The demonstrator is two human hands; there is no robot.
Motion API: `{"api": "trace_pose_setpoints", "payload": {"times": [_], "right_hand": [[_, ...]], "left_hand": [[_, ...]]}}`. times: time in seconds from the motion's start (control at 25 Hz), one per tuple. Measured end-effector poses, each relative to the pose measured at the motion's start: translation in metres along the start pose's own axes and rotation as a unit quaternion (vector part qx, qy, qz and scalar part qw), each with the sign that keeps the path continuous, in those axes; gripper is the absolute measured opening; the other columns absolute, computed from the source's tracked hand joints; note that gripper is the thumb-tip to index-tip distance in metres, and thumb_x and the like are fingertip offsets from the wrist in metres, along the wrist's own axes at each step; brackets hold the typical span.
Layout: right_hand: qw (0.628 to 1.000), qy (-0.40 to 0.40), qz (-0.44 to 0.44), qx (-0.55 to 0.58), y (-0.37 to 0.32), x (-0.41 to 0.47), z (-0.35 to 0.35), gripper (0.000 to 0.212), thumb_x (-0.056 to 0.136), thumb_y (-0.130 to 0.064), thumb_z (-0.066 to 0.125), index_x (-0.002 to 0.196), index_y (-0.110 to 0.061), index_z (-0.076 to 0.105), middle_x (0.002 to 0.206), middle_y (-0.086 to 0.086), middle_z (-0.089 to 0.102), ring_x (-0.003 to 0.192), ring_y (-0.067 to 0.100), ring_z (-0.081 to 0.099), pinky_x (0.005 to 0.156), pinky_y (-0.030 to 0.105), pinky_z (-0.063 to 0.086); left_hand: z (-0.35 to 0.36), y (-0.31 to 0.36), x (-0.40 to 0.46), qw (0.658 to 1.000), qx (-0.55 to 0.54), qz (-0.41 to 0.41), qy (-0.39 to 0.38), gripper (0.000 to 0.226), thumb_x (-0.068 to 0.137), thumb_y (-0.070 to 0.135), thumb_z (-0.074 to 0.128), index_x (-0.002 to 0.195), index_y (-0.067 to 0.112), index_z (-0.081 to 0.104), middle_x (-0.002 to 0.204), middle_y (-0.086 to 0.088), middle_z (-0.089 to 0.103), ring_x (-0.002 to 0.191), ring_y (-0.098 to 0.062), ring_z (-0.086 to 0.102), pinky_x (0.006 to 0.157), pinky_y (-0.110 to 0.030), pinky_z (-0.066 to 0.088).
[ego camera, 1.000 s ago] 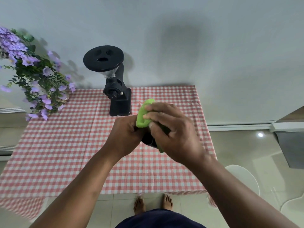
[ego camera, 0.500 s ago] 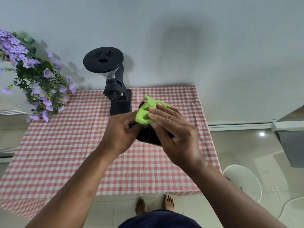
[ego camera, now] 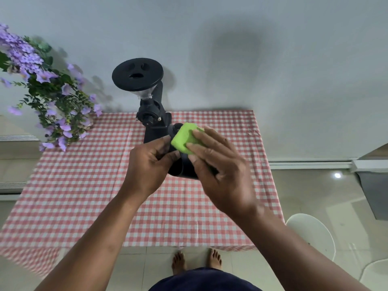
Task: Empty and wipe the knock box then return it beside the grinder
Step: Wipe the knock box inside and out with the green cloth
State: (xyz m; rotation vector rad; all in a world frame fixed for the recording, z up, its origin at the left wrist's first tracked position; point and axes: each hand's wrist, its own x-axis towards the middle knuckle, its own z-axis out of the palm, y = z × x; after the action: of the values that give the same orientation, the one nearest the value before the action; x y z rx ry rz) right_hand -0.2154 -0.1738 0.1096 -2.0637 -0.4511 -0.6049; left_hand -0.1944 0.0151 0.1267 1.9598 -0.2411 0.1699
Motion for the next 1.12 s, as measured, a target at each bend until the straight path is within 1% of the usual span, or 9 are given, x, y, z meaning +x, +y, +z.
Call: {"api": "trace_pose_setpoints", "payload": {"times": [0.16, 0.32, 0.4, 0.52, 0.64, 0.76, 0.88, 0.96, 1.12], "right_hand": [[0.996, -0.016, -0.087, -0.011, 0.009, -0.012, -0.004, 0.019, 0.098, -0.01, 0.075, 0.115, -0.006, 0.082, 0.139, 0.013, 0.07, 0.142, 0.033, 0.058, 0.111, 0.055, 0.052], [0.973, -0.049, 0.132, 0.183, 0.02, 0.011, -0.022, 0.026, 0.102, -0.014, 0.069, 0.126, -0.005, 0.077, 0.139, 0.007, 0.072, 0.135, 0.016, 0.065, 0.109, 0.046, 0.057], [0.961, -0.074, 0.172, 0.205, 0.017, 0.017, -0.029, 0.03, 0.106, -0.021, 0.064, 0.13, -0.008, 0.075, 0.142, 0.005, 0.071, 0.136, 0.012, 0.063, 0.109, 0.042, 0.058], [0.994, -0.089, 0.04, 0.048, 0.009, -0.002, -0.024, 0.035, 0.106, -0.029, 0.062, 0.134, -0.011, 0.073, 0.15, 0.006, 0.064, 0.15, 0.014, 0.05, 0.121, 0.04, 0.047], [0.997, -0.068, -0.022, 0.03, 0.017, -0.018, -0.018, 0.031, 0.103, -0.021, 0.067, 0.129, -0.008, 0.075, 0.15, 0.01, 0.063, 0.153, 0.023, 0.047, 0.121, 0.045, 0.047], [0.974, -0.058, 0.124, 0.182, 0.024, -0.001, -0.024, 0.027, 0.104, -0.013, 0.066, 0.129, -0.007, 0.075, 0.142, 0.006, 0.07, 0.141, 0.018, 0.06, 0.113, 0.044, 0.054], [0.886, -0.074, 0.313, 0.333, 0.021, 0.021, -0.037, 0.027, 0.108, -0.017, 0.058, 0.123, -0.006, 0.078, 0.116, 0.002, 0.081, 0.104, 0.015, 0.078, 0.075, 0.03, 0.063], [0.851, -0.091, 0.362, 0.369, 0.018, 0.021, -0.04, 0.031, 0.109, -0.024, 0.054, 0.117, -0.009, 0.079, 0.102, 0.0, 0.08, 0.087, 0.014, 0.076, 0.065, 0.031, 0.059], [0.891, -0.077, 0.315, 0.319, 0.01, 0.002, -0.029, 0.03, 0.109, -0.023, 0.058, 0.135, -0.02, 0.073, 0.135, -0.001, 0.073, 0.123, 0.02, 0.071, 0.089, 0.051, 0.066]], "left_hand": [[0.003, 0.001, -0.003, 1.0, -0.009, 0.012, -0.004, 0.037, 0.096, -0.006, 0.068, 0.113, 0.026, 0.076, 0.088, 0.03, 0.079, 0.086, 0.008, 0.075, 0.074, -0.008, 0.054], [0.008, 0.001, -0.009, 0.999, 0.019, 0.025, -0.013, 0.039, 0.094, -0.001, 0.074, 0.128, 0.018, 0.074, 0.108, 0.019, 0.079, 0.103, 0.003, 0.076, 0.086, -0.015, 0.059], [0.011, 0.001, -0.009, 0.999, 0.018, 0.025, -0.01, 0.04, 0.095, 0.0, 0.074, 0.129, 0.021, 0.074, 0.111, 0.016, 0.079, 0.106, 0.001, 0.076, 0.088, -0.019, 0.061], [0.012, 0.003, -0.005, 0.999, 0.033, 0.019, -0.003, 0.039, 0.096, 0.001, 0.071, 0.122, 0.03, 0.074, 0.099, 0.021, 0.081, 0.097, 0.001, 0.077, 0.083, -0.022, 0.062], [0.01, 0.007, -0.005, 0.999, 0.035, 0.018, -0.006, 0.046, 0.094, -0.001, 0.072, 0.121, 0.035, 0.071, 0.095, 0.035, 0.077, 0.093, 0.008, 0.075, 0.079, -0.013, 0.058], [0.01, 0.007, -0.007, 0.998, 0.042, 0.036, -0.021, 0.049, 0.093, 0.001, 0.076, 0.126, 0.036, 0.069, 0.099, 0.026, 0.079, 0.096, 0.003, 0.077, 0.082, -0.018, 0.061], [0.011, 0.001, -0.008, 0.998, 0.04, 0.05, -0.028, 0.044, 0.093, 0.002, 0.075, 0.133, 0.022, 0.071, 0.111, 0.01, 0.081, 0.103, -0.002, 0.077, 0.086, -0.022, 0.062], [0.011, 0.0, -0.007, 0.997, 0.04, 0.053, -0.031, 0.043, 0.094, 0.002, 0.074, 0.135, 0.017, 0.071, 0.115, 0.007, 0.081, 0.106, -0.003, 0.076, 0.089, -0.023, 0.062], [0.01, -0.003, -0.004, 0.998, 0.056, 0.023, -0.024, 0.044, 0.097, 0.002, 0.07, 0.131, 0.028, 0.073, 0.11, 0.017, 0.08, 0.105, -0.001, 0.075, 0.088, -0.02, 0.06]]}}
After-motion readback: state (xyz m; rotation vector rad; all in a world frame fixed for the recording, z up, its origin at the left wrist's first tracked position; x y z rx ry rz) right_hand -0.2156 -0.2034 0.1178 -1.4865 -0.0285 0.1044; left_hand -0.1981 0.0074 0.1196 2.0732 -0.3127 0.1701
